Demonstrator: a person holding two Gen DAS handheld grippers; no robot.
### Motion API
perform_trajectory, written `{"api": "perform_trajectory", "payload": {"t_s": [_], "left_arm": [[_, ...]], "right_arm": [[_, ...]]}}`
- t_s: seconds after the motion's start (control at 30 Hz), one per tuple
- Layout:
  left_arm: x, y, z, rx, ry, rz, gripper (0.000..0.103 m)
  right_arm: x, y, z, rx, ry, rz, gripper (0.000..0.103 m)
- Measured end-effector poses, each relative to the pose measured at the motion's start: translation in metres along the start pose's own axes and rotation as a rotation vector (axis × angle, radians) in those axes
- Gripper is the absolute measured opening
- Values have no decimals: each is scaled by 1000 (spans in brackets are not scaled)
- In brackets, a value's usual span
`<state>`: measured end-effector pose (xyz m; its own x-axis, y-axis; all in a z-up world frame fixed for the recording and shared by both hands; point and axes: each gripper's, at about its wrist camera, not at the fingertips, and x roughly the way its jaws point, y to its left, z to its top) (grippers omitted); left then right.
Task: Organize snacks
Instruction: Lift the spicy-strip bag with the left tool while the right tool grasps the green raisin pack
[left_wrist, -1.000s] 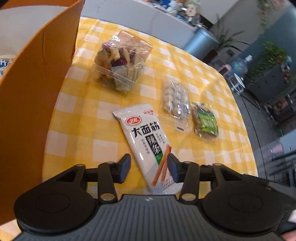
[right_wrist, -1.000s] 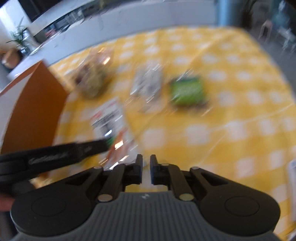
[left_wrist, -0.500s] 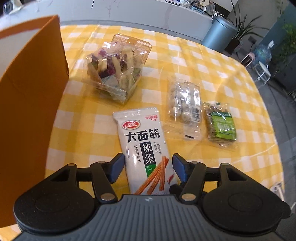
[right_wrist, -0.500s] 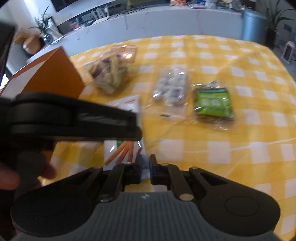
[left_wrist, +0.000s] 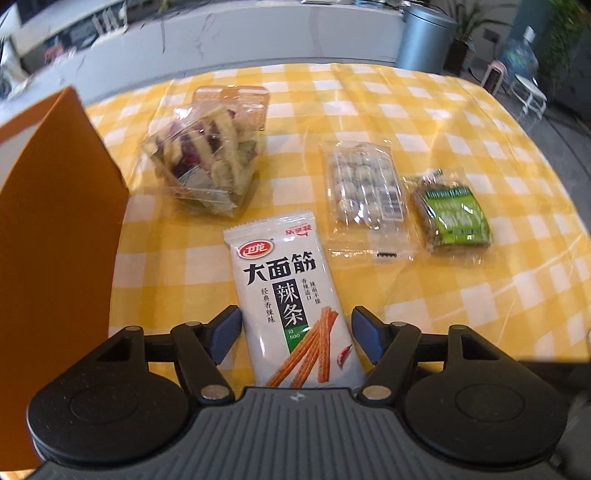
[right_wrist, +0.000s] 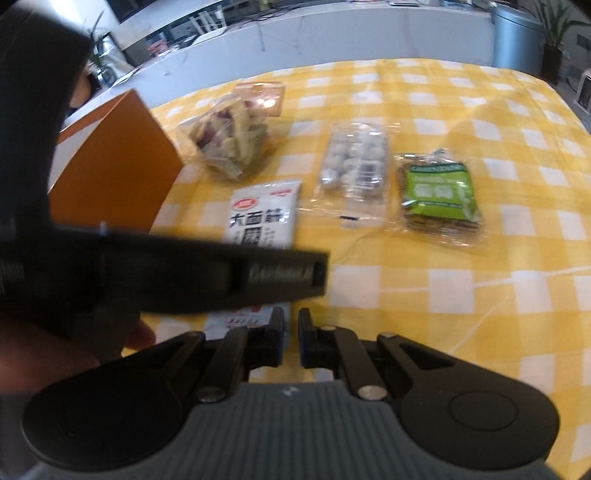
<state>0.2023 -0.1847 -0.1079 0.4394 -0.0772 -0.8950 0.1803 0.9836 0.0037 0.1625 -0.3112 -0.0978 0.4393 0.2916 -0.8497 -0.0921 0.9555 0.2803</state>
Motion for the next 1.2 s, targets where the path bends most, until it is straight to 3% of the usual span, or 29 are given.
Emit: {"api": "perform_trajectory", "payload": {"t_s": [0.07, 0.33, 0.4, 0.53, 0.6, 0.9, 1.2], "left_arm": [[0, 0, -2, 5, -13, 1, 80], [-4, 8, -6, 37, -50, -34, 62], [-5, 12, -8, 39, -67, -52, 60], [-8, 22, -10, 32, -84, -94, 57], [-10, 26, -10, 24, -94, -106, 57], [-19, 35, -8, 9, -139, -137, 56], [-27, 34, -16, 0, -147, -177, 56]], "right_arm": [[-3, -5, 1, 21, -2, -40, 7], [-15, -25, 4, 59, -57, -207, 12], [-24, -32, 5, 68, -110, -252, 25], [-26, -38, 12, 66, -197, -301, 40], [-21, -39, 18, 42, -219, -324, 53], [2, -48, 45, 11, -267, -313, 61], [35, -49, 51, -18, -199, -326, 62]]}}
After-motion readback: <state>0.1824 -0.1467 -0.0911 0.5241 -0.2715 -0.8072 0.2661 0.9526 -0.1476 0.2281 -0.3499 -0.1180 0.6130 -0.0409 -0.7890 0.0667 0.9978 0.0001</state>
